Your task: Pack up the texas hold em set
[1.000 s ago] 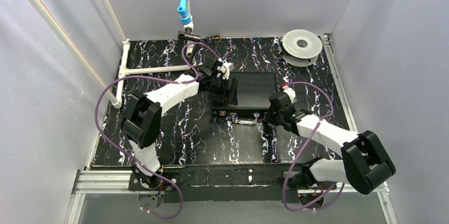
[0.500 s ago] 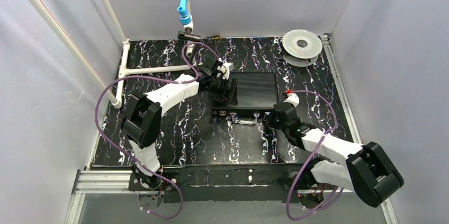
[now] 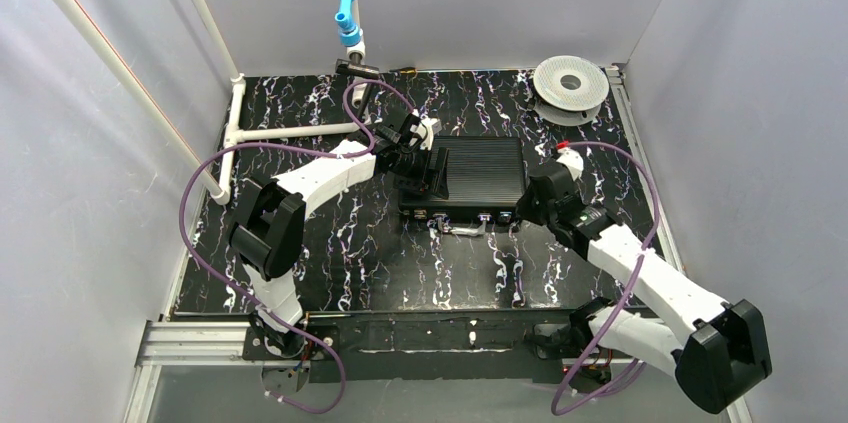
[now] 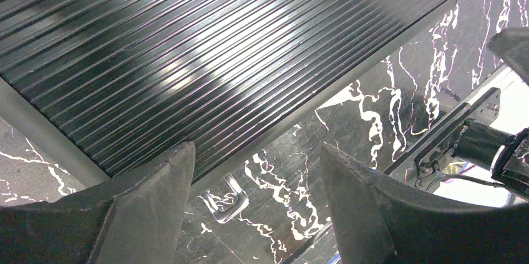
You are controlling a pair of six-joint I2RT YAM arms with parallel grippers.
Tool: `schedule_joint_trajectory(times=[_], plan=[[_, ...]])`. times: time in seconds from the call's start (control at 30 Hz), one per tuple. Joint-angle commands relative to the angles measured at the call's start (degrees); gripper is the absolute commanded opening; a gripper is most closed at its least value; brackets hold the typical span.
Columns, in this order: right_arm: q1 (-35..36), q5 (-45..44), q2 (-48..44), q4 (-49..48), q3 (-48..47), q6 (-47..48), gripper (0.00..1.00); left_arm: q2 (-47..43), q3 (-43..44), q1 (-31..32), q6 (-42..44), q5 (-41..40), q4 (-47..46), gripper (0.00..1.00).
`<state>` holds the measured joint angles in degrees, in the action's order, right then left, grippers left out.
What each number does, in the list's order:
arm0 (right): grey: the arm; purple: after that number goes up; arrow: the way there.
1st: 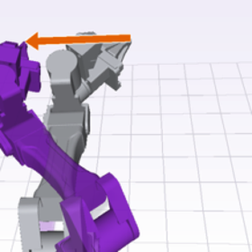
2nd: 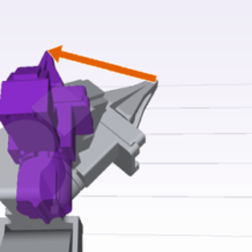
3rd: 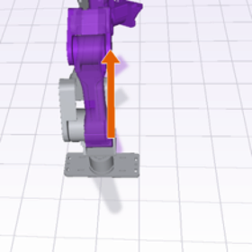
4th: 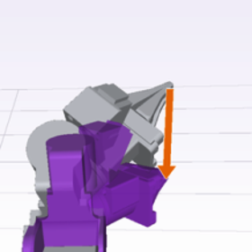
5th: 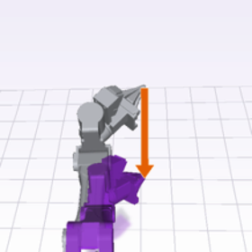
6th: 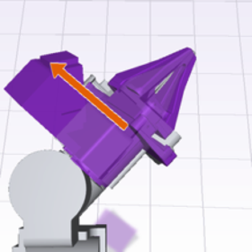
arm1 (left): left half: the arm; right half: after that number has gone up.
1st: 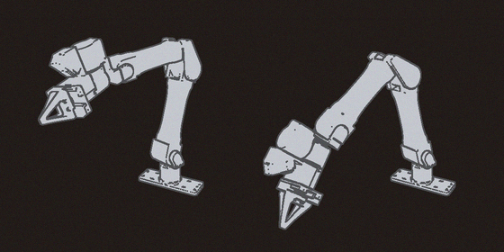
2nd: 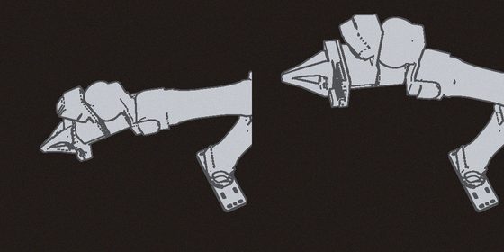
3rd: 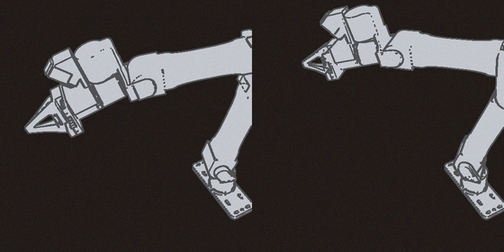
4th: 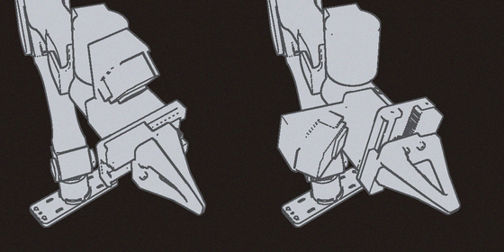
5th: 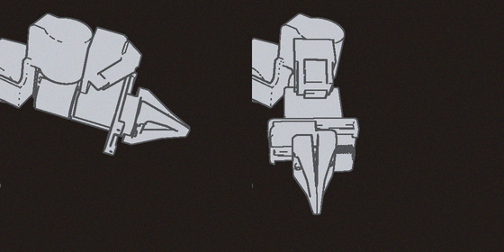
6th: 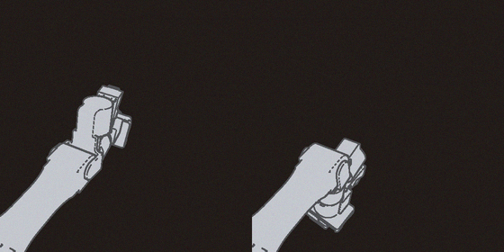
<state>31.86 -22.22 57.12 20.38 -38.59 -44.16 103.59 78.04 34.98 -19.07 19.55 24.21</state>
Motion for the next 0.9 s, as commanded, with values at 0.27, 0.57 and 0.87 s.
schedule_joint_trajectory(times=[0.27, 0.57, 0.87], plan=[[1.75, 27.16, 9.57, -6.00, -3.93, 5.54, 0.26, -0.39, 0.16, -0.35, 1.22, -2.64, 3.22, 0.74], [2.68, 35.87, 12.78, -19.39, 0.08, -6.38, 0.39, -0.08, 1.40, -1.41, 2.02, -2.88, 4.45, 0.79], [2.78, 34.54, 14.08, -26.74, 1.56, -17.98, 0.39, 3.39, 3.07, -5.19, 0.49, 3.16, 5.05, 0.81]])
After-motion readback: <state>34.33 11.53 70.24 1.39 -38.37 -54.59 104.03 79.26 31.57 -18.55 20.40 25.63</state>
